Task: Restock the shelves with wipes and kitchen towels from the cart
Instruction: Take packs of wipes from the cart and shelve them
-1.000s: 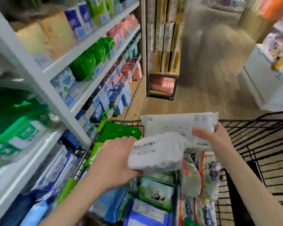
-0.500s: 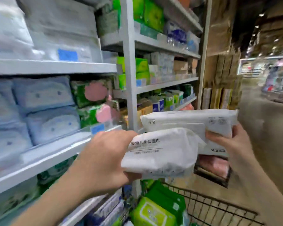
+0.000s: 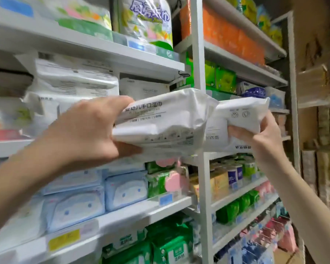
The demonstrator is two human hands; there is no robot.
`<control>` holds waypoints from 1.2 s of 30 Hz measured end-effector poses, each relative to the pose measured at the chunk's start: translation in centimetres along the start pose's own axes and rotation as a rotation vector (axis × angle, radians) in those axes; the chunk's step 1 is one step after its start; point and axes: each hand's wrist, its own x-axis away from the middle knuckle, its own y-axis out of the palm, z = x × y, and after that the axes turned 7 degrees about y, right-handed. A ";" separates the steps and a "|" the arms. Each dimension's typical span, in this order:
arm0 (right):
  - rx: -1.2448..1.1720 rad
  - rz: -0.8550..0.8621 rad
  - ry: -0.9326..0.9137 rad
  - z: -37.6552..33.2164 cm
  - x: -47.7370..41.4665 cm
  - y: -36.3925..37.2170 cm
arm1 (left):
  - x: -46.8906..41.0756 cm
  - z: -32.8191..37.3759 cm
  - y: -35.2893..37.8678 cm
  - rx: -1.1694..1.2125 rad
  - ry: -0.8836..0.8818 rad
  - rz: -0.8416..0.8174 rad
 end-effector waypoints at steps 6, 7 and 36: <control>-0.033 -0.008 -0.153 0.2 -6.3 6.2 | -2.6 -5.5 -2.6 -0.204 -0.177 -0.020; -0.045 -0.016 -0.169 0.4 -7.4 7.1 | -2.9 -6.4 -2.8 -0.245 -0.183 -0.023; -0.012 -0.724 0.065 10.4 -22.2 15.6 | -4.3 -13.2 -3.5 -0.556 -0.431 -0.231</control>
